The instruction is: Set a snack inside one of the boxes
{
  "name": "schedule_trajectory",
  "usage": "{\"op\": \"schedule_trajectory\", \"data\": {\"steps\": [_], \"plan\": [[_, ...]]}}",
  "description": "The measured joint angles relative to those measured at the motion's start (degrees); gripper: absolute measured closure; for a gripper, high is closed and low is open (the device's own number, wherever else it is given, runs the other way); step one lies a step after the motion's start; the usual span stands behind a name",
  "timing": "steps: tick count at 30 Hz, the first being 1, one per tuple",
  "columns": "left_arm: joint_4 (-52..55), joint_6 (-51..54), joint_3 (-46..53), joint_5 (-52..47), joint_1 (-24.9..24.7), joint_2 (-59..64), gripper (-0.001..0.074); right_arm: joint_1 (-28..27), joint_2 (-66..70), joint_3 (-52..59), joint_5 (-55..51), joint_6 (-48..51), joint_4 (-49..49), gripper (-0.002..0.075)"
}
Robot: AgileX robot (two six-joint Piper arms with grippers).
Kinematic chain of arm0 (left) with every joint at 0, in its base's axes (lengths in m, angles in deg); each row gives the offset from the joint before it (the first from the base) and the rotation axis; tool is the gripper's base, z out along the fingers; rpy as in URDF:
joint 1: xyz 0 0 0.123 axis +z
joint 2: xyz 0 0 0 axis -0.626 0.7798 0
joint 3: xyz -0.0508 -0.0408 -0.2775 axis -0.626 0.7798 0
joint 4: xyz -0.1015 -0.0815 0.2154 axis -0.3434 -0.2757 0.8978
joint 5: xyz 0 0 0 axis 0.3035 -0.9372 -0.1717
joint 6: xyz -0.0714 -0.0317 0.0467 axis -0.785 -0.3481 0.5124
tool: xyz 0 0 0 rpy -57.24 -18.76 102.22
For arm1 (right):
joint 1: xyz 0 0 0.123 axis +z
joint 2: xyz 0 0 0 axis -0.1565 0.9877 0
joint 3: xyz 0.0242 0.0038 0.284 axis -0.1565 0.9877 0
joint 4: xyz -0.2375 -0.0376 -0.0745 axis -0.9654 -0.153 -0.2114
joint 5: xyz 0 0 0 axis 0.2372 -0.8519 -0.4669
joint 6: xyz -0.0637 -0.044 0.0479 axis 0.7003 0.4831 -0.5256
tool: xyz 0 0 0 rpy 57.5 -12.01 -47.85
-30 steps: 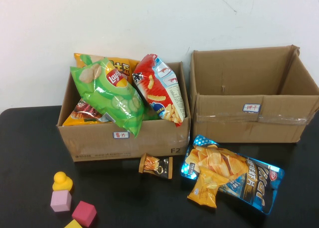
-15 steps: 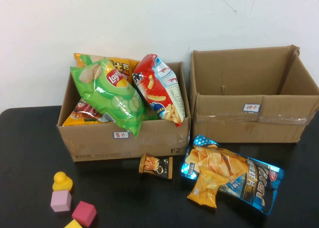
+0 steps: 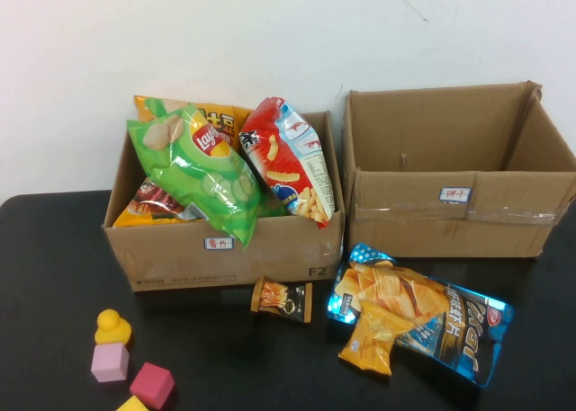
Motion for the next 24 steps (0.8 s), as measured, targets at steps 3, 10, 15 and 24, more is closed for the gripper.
{"op": "schedule_trajectory", "data": {"steps": [3, 10, 15, 24], "plan": [[0.00, -0.20, -5.76, -14.64, 0.00, 0.00, 0.0736, 0.00, -0.03, -4.86, -11.64, -0.11, 0.00, 0.0401], [-0.52, -0.33, -22.31, -44.59, 0.00, 8.47, 0.0736, 0.00, 3.81, -17.08, -38.67, -0.06, -0.68, 0.0401], [-2.92, -0.33, -23.81, -48.95, 0.00, 17.95, 0.0736, 0.00, 7.32, -17.45, -41.85, -0.53, 1.56, 0.0401], [-8.44, -0.57, -23.81, -49.98, 0.00, 24.29, 0.0736, 0.00, 8.34, -17.45, -42.11, -1.54, 4.97, 0.0520]]}}
